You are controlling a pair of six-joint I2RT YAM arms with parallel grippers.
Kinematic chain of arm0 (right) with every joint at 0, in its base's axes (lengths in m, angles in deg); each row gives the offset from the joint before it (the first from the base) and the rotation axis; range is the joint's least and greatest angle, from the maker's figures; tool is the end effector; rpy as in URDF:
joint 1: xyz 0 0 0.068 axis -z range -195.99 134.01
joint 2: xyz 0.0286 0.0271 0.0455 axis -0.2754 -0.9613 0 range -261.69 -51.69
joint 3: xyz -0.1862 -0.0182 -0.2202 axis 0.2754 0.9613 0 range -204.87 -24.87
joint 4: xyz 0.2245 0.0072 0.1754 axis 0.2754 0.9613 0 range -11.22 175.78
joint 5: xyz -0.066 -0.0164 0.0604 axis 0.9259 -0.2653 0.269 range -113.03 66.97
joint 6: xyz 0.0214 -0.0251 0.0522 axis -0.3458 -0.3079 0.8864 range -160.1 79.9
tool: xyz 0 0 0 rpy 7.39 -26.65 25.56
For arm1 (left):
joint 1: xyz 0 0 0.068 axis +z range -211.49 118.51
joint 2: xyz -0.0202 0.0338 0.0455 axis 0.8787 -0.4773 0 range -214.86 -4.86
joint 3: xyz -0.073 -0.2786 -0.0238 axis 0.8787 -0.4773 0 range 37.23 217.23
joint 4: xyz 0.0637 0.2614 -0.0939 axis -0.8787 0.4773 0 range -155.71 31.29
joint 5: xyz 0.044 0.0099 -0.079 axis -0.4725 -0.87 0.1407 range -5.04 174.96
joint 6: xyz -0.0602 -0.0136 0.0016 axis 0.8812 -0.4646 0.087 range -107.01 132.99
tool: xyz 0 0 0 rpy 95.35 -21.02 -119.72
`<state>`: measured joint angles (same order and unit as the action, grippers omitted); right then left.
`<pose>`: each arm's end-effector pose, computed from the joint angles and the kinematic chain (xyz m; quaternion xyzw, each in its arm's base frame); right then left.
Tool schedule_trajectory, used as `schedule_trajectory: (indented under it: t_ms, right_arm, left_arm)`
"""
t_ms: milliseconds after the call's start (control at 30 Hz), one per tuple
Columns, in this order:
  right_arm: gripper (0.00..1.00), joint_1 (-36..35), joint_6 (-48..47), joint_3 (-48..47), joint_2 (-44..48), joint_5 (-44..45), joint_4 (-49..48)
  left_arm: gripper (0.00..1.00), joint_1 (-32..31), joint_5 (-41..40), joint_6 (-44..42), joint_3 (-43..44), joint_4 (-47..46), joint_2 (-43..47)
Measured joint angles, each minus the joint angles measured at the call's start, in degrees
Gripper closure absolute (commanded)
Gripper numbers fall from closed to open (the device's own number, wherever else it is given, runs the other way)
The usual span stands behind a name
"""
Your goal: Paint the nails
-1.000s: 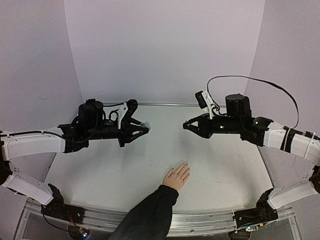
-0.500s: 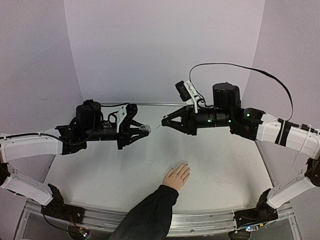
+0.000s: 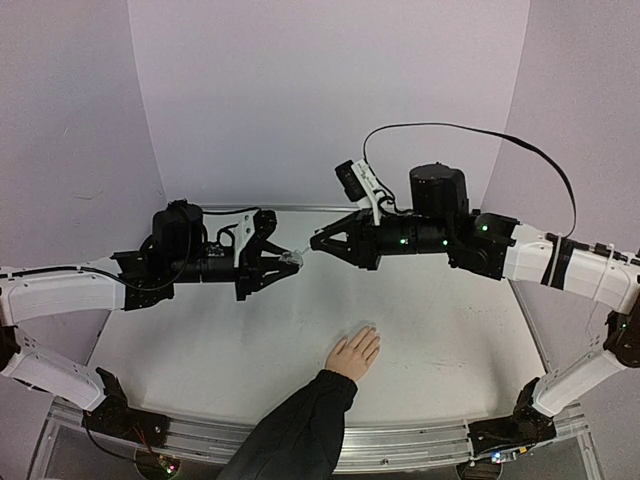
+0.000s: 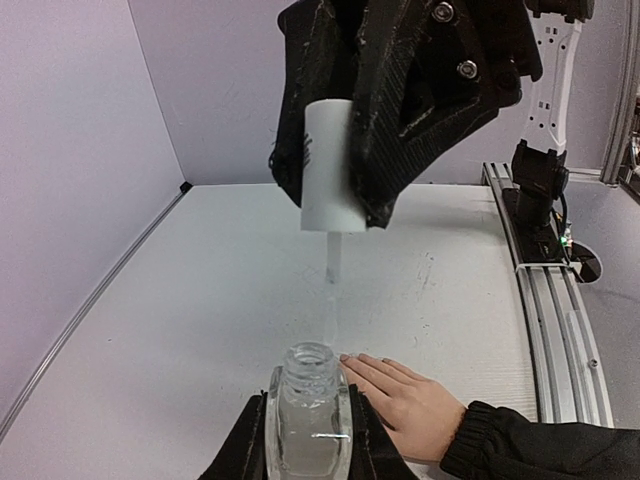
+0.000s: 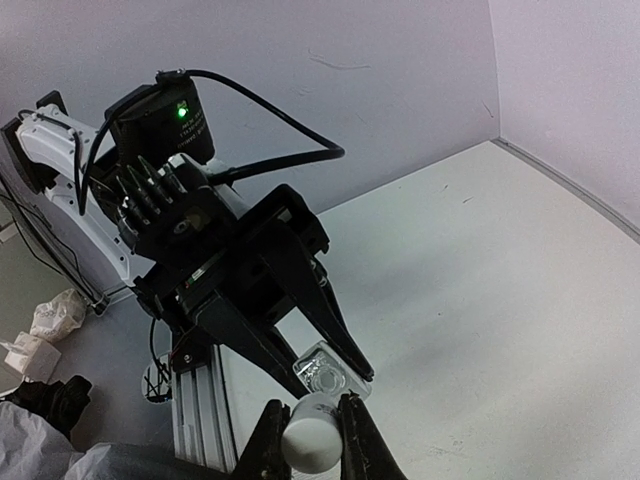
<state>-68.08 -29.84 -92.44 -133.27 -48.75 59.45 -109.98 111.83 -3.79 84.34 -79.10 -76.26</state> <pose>0.2120 0.3051 0.3948 -0.3881 0.5546 0.5013 0.5390 0.1927 -0.2497 0.3012 0.5290 0.5518 -0.3416 0.5467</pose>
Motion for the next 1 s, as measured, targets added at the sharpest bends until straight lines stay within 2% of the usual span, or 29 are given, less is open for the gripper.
schedule_trajectory:
  t_ms: [1000]
  right_arm:
    - [1.0, -0.7, -0.96, -1.44, -1.05, 2.56, 0.5]
  left_arm:
    - [1.0, -0.48, -0.02, -1.25, 0.0, 0.0, -0.02]
